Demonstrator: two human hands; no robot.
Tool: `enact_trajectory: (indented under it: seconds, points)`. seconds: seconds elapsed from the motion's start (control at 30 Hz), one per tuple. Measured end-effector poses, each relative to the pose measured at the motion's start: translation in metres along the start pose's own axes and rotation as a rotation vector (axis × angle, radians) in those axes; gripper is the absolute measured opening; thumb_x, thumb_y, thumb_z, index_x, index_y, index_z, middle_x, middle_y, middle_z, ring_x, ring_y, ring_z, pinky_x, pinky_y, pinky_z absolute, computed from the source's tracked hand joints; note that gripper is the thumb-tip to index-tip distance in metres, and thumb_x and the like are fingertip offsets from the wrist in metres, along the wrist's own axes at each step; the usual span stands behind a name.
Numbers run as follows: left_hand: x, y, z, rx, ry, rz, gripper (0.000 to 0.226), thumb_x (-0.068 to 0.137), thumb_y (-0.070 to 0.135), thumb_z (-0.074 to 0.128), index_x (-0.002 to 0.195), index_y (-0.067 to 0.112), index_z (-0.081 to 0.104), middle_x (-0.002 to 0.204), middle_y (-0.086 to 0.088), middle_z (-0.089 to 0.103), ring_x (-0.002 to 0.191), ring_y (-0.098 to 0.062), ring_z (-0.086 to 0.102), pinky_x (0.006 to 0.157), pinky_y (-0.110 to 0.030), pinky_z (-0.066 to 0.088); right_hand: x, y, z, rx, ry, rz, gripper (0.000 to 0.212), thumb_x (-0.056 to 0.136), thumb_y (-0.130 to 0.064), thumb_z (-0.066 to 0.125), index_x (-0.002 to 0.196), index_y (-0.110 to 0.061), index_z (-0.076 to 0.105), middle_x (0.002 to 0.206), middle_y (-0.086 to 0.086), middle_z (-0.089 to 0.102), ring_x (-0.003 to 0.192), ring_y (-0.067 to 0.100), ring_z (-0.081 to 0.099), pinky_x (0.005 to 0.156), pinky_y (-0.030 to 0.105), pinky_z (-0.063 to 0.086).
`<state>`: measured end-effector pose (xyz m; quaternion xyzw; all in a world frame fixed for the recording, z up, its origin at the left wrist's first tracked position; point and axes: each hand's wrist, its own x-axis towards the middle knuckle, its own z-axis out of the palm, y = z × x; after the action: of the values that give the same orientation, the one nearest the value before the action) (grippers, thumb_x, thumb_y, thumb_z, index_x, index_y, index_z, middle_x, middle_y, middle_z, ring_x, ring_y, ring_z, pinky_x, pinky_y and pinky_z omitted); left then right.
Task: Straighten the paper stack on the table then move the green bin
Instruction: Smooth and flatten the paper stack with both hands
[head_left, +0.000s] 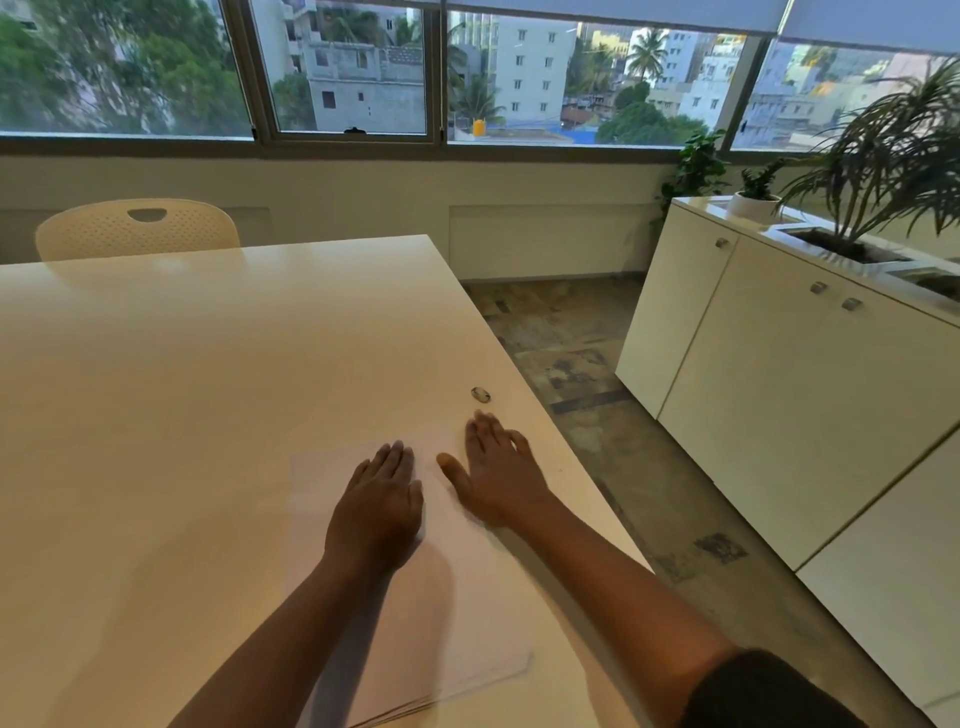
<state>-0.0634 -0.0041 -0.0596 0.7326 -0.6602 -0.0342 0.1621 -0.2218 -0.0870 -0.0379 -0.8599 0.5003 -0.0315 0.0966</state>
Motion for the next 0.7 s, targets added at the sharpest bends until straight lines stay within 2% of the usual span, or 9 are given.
enact_trajectory:
  seconds: [0.17, 0.53, 0.63, 0.7]
  points:
    - [-0.002, 0.001, -0.001, 0.024, -0.001, -0.002, 0.055, 0.105, 0.032, 0.020, 0.156, 0.011, 0.019, 0.164, -0.004, 0.017, 0.152, -0.013, 0.010, 0.122, -0.029, 0.009, 0.031, -0.004, 0.001, 0.004, -0.096, 0.079, 0.086, 0.092, -0.068, 0.004, 0.152, -0.007, -0.004, 0.161, 0.011, -0.007, 0.149, 0.022, -0.008, 0.120, 0.042, -0.002]
    - [-0.001, -0.001, 0.001, -0.005, -0.001, -0.011, 0.055, 0.105, 0.032, 0.022, 0.156, 0.012, 0.018, 0.165, -0.003, 0.015, 0.152, -0.013, 0.009, 0.123, -0.029, 0.007, -0.044, 0.038, 0.000, -0.128, -0.100, 0.193, 0.083, 0.093, -0.065, 0.005, 0.151, -0.007, -0.009, 0.161, 0.011, -0.011, 0.149, 0.022, -0.010, 0.121, 0.041, -0.003]
    - [-0.001, 0.000, 0.001, -0.008, -0.001, -0.018, 0.055, 0.105, 0.032, 0.021, 0.156, 0.012, 0.018, 0.165, -0.003, 0.014, 0.152, -0.013, 0.009, 0.123, -0.030, 0.008, -0.053, 0.037, -0.002, -0.152, -0.107, 0.269, 0.087, 0.091, -0.068, 0.004, 0.150, -0.005, -0.009, 0.160, 0.013, -0.011, 0.149, 0.025, -0.010, 0.119, 0.042, -0.004]
    - [0.000, -0.001, 0.001, -0.016, -0.009, -0.015, 0.056, 0.105, 0.033, 0.021, 0.156, 0.011, 0.018, 0.165, -0.003, 0.014, 0.152, -0.013, 0.008, 0.123, -0.030, 0.008, -0.044, 0.027, -0.003, -0.133, -0.084, 0.234, 0.087, 0.091, -0.068, 0.005, 0.150, -0.005, -0.009, 0.160, 0.013, -0.011, 0.149, 0.024, -0.011, 0.119, 0.041, -0.004]
